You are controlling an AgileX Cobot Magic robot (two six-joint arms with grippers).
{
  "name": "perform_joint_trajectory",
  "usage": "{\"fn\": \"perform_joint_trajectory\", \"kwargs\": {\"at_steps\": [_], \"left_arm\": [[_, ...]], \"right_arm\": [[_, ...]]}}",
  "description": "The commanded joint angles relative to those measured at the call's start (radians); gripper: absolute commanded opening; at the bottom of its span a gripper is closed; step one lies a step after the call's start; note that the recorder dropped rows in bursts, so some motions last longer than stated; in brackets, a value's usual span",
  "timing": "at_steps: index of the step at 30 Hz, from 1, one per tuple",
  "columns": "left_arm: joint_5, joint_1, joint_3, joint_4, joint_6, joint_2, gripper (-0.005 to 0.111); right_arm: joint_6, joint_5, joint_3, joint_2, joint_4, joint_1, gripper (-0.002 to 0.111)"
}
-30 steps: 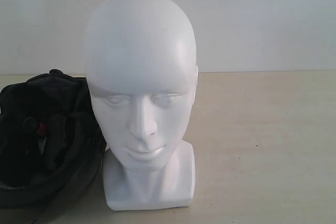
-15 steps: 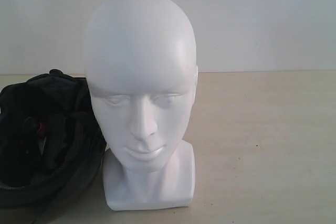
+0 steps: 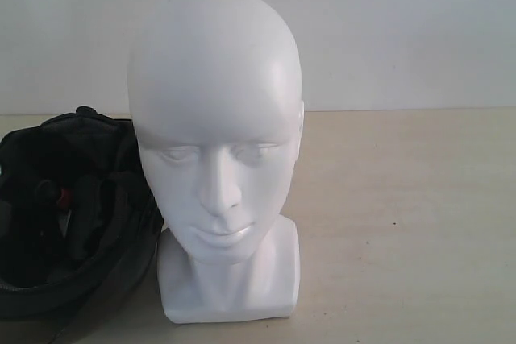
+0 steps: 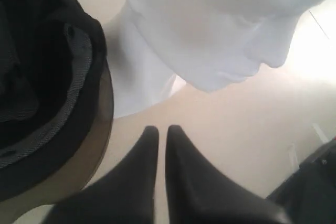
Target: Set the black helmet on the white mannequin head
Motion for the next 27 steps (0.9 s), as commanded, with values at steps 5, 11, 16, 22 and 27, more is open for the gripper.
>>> {"fn": "perform_joint_trajectory", "kwargs": {"at_steps": [5,11,16,22,27], "left_arm": [[-0.052,0.005,-0.005,-0.173,0.169,0.164,0.042],[-0.104,-0.026,-0.005,-0.182,0.21,0.268,0.046],[-0.2,-0.117,-0.005,-0.185,0.236,0.339,0.046],[-0.317,-0.241,-0.005,-0.161,0.236,0.421,0.046],[-0.411,-0.313,-0.005,-0.146,0.231,0.479,0.046]], "right_arm": [[0.0,-0.006,-0.001,-0.006,-0.002,0.0,0.0],[0.0,-0.006,-0.001,-0.006,-0.002,0.0,0.0],[0.0,-0.006,-0.001,-0.006,-0.002,0.0,0.0],[0.0,-0.006,-0.001,-0.006,-0.002,0.0,0.0],[0.0,-0.006,-0.001,-0.006,-0.002,0.0,0.0]]}}
